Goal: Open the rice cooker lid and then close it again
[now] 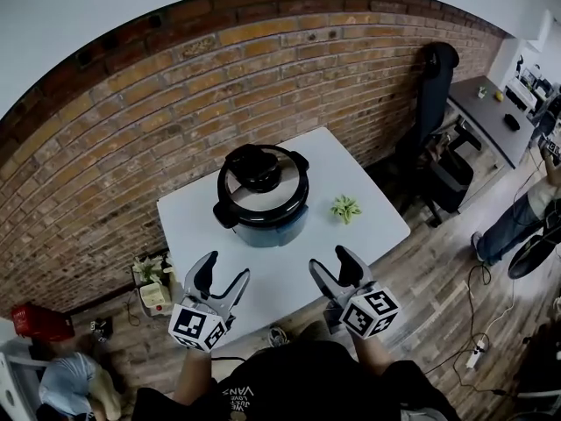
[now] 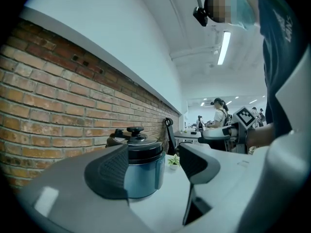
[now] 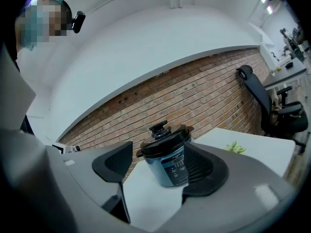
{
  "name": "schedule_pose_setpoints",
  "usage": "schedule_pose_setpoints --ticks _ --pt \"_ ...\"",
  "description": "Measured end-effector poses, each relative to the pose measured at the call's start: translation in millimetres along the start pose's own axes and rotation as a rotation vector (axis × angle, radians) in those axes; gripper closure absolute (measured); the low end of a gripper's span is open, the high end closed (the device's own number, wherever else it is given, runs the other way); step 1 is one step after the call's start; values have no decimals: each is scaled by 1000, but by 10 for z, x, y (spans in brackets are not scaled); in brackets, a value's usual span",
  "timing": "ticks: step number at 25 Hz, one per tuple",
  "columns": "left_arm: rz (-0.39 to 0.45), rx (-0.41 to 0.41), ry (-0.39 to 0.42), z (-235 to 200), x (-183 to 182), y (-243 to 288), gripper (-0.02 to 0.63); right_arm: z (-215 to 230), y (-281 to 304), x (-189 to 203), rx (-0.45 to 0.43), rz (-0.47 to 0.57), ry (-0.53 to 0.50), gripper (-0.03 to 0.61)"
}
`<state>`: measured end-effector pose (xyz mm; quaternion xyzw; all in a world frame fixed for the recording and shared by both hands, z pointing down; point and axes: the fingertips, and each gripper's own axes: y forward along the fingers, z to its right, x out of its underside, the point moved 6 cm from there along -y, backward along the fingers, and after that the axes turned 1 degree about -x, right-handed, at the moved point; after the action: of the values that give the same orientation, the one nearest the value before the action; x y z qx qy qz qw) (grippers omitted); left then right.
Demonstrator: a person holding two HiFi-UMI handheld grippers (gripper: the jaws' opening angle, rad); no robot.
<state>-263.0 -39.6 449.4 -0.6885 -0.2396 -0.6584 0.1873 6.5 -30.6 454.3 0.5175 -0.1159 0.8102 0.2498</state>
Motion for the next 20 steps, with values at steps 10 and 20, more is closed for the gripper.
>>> schedule_pose_setpoints --ticks 10,20 --pt "1 -40 42 -147 -70 329 308 277 401 -92 -83 -65 5 258" --pt "-10 -132 108 -205 -316 913 308 748 842 -406 -249 -173 -20 258"
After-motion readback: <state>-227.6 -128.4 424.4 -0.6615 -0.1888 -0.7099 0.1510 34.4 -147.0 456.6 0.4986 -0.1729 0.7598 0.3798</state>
